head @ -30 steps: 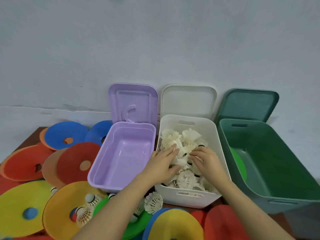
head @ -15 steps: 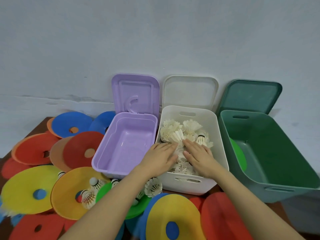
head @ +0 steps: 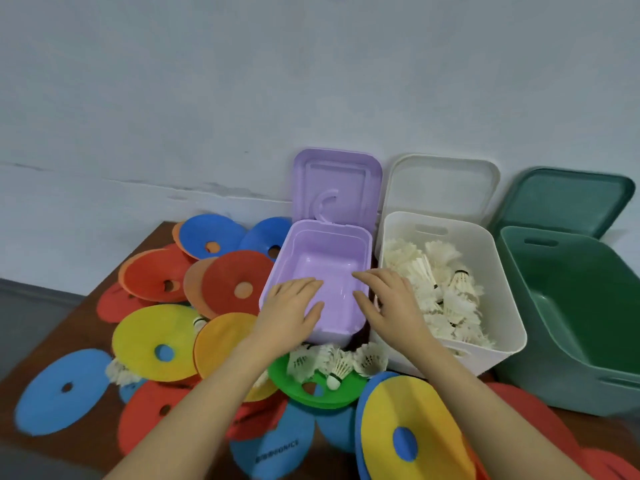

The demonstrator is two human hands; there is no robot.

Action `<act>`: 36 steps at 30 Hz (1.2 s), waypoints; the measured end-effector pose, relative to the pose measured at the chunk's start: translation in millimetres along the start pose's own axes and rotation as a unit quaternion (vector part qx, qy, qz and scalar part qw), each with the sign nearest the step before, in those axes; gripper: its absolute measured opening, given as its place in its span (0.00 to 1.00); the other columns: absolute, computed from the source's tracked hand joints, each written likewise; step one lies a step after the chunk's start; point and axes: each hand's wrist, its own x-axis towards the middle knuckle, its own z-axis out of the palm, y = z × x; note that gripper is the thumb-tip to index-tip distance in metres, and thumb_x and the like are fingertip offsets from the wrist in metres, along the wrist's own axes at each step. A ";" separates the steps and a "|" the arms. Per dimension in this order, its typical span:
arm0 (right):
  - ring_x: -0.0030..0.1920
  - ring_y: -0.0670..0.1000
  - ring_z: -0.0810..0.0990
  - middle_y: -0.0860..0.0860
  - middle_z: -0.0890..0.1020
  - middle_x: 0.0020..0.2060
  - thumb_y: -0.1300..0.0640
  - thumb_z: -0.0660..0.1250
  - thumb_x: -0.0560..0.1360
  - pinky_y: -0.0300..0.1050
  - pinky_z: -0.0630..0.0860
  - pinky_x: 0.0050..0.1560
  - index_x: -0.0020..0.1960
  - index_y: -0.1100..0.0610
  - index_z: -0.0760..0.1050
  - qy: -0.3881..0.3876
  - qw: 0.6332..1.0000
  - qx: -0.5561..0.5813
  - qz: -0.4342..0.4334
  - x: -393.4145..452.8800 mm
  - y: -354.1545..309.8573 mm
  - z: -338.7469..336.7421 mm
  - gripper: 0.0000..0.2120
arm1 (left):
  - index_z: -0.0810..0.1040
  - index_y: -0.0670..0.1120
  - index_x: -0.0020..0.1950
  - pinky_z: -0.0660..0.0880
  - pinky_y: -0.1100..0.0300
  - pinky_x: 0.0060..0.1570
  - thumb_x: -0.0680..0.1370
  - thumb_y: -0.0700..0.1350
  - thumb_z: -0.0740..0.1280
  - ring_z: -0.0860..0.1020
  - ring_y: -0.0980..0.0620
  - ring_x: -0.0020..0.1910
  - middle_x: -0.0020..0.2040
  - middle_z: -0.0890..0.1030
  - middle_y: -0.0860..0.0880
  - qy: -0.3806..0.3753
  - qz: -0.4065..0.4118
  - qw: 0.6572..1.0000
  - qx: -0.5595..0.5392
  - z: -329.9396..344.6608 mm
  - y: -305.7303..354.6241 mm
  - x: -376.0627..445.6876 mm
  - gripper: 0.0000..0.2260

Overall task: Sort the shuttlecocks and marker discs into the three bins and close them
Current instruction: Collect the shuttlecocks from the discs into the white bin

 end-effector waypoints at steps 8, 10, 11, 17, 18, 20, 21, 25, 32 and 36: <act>0.47 0.51 0.78 0.48 0.80 0.45 0.47 0.60 0.75 0.46 0.73 0.44 0.54 0.54 0.79 -0.061 0.998 0.031 -0.011 -28.2 -66.2 69.7 0.15 | 0.76 0.45 0.62 0.68 0.53 0.56 0.76 0.56 0.52 0.75 0.47 0.58 0.58 0.78 0.50 0.022 -0.074 0.997 -0.024 1.9 -73.9 -71.6 0.24; 0.45 0.51 0.79 0.47 0.80 0.42 0.47 0.60 0.75 0.48 0.75 0.42 0.52 0.54 0.79 -0.076 0.996 0.044 0.025 -39.5 -72.3 86.9 0.15 | 0.75 0.46 0.62 0.66 0.53 0.58 0.78 0.54 0.56 0.73 0.49 0.60 0.58 0.78 0.50 0.003 -0.095 0.995 -0.034 9.4 -87.7 -82.0 0.19; 0.44 0.51 0.79 0.47 0.81 0.42 0.46 0.60 0.74 0.49 0.76 0.42 0.52 0.53 0.80 -0.082 0.995 0.044 0.046 -44.7 -73.6 94.3 0.15 | 0.74 0.46 0.64 0.64 0.54 0.59 0.79 0.53 0.58 0.72 0.49 0.61 0.59 0.77 0.50 -0.010 -0.105 0.994 -0.040 14.8 -94.1 -85.5 0.17; 0.52 0.56 0.78 0.51 0.82 0.52 0.38 0.54 0.72 0.49 0.74 0.51 0.59 0.55 0.77 -0.163 0.974 -0.042 0.154 -60.0 -67.4 132.3 0.28 | 0.66 0.49 0.71 0.62 0.55 0.62 0.80 0.52 0.56 0.66 0.50 0.67 0.69 0.70 0.52 -0.075 -0.104 0.991 -0.039 43.8 -111.9 -78.1 0.19; 0.56 0.57 0.76 0.52 0.80 0.55 0.38 0.53 0.73 0.49 0.72 0.55 0.62 0.55 0.75 -0.182 0.968 -0.051 0.166 -61.3 -66.9 136.6 0.29 | 0.65 0.50 0.71 0.62 0.55 0.62 0.80 0.52 0.57 0.66 0.51 0.68 0.70 0.69 0.52 -0.087 -0.097 0.991 -0.039 47.8 -111.7 -76.3 0.19; 0.62 0.58 0.71 0.53 0.75 0.64 0.38 0.52 0.74 0.50 0.66 0.63 0.69 0.54 0.69 -0.222 0.955 -0.063 0.188 -66.8 -67.6 143.8 0.30 | 0.67 0.50 0.70 0.65 0.54 0.59 0.80 0.50 0.58 0.69 0.50 0.65 0.67 0.72 0.52 -0.090 -0.084 0.991 -0.053 54.1 -111.9 -76.4 0.18; 0.64 0.58 0.69 0.53 0.72 0.66 0.36 0.49 0.74 0.51 0.63 0.65 0.71 0.52 0.66 -0.236 0.950 -0.070 0.192 -70.1 -68.5 146.7 0.32 | 0.70 0.49 0.68 0.68 0.54 0.57 0.79 0.50 0.60 0.71 0.50 0.62 0.64 0.75 0.51 -0.076 -0.079 0.992 -0.066 56.0 -112.1 -77.8 0.17; 0.65 0.55 0.65 0.50 0.70 0.64 0.34 0.48 0.74 0.52 0.57 0.65 0.71 0.48 0.62 -0.245 0.941 -0.105 0.210 -77.4 -70.4 148.6 0.30 | 0.73 0.46 0.53 0.68 0.56 0.40 0.77 0.48 0.65 0.75 0.50 0.45 0.47 0.78 0.51 -0.023 -0.084 0.992 -0.095 56.8 -112.7 -85.8 0.09; 0.61 0.54 0.68 0.50 0.75 0.58 0.38 0.57 0.76 0.50 0.55 0.62 0.66 0.47 0.70 -0.233 0.943 -0.137 0.194 -56.8 -66.7 154.1 0.23 | 0.75 0.46 0.63 0.75 0.55 0.49 0.78 0.47 0.65 0.79 0.51 0.51 0.58 0.79 0.50 -0.007 -0.067 0.993 -0.102 65.2 -119.3 -90.5 0.15; 0.62 0.52 0.70 0.48 0.77 0.60 0.39 0.55 0.77 0.52 0.54 0.61 0.68 0.45 0.67 -0.240 0.944 -0.141 0.178 -63.1 -68.2 161.6 0.22 | 0.77 0.48 0.62 0.76 0.53 0.50 0.77 0.47 0.66 0.80 0.52 0.50 0.58 0.80 0.51 0.015 -0.085 0.991 -0.106 68.8 -118.8 -93.4 0.14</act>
